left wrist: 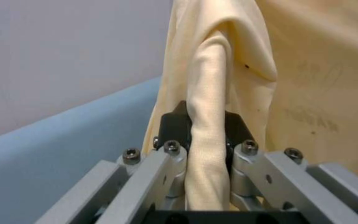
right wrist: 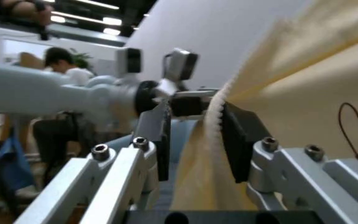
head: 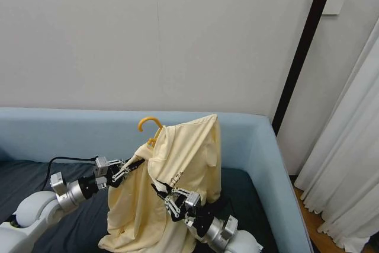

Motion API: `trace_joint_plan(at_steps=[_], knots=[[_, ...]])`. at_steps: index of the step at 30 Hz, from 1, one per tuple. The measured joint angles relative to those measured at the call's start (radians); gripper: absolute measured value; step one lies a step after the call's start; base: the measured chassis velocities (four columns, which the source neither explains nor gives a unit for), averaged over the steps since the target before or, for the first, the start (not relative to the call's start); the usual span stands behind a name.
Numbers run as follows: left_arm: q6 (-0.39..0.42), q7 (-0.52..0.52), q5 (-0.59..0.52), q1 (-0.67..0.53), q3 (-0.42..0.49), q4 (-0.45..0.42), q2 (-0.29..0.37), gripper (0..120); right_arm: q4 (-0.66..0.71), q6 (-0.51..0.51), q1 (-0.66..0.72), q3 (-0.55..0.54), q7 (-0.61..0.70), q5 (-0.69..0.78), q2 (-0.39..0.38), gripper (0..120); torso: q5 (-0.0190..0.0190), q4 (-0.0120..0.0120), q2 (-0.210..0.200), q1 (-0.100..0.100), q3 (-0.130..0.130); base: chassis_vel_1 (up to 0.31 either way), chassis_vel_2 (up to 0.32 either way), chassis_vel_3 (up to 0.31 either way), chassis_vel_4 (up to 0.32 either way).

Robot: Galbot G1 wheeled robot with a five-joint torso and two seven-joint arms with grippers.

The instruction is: Pick up the clothes from the sofa and hang them on the clothes hanger.

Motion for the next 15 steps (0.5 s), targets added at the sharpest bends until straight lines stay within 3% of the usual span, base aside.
trace_joint_plan(at_steps=[2, 3, 6, 10, 15], knots=[[0.001, 0.001, -0.001, -0.021, 0.003, 0.019, 0.020, 7, -0.019, 0.025, -0.007, -0.001, -0.143, 0.007, -0.023, 39, 0.0000, -0.0002, 0.000, 0.000, 0.000, 0.000, 0.000, 0.000, 0.000], [0.001, 0.001, -0.001, -0.021, 0.003, 0.019, 0.020, 7, -0.019, 0.025, -0.007, -0.001, -0.143, 0.007, -0.023, 39, 0.0000, -0.0002, 0.000, 0.000, 0.000, 0.000, 0.000, 0.000, 0.000], [0.008, 0.015, -0.009, -0.040, 0.005, 0.038, 0.054, 7, -0.036, 0.033, -0.015, 0.026, -0.267, -0.005, -0.038, 54, 0.0000, -0.0004, 0.000, 0.000, 0.000, 0.000, 0.000, 0.000, 0.000], [0.010, 0.039, -0.012, -0.046, 0.001, 0.060, 0.090, 7, -0.019, 0.028, -0.011, 0.055, -0.265, 0.014, -0.040, 68, 0.0001, -0.0003, 0.000, 0.000, 0.000, 0.000, 0.000, 0.000, 0.000], [0.013, 0.050, -0.025, -0.037, -0.011, 0.055, 0.110, 7, 0.014, -0.029, 0.011, 0.079, -0.113, -0.029, -0.037, 85, 0.0001, 0.0001, 0.000, 0.000, 0.000, 0.000, 0.000, 0.000, 0.000]])
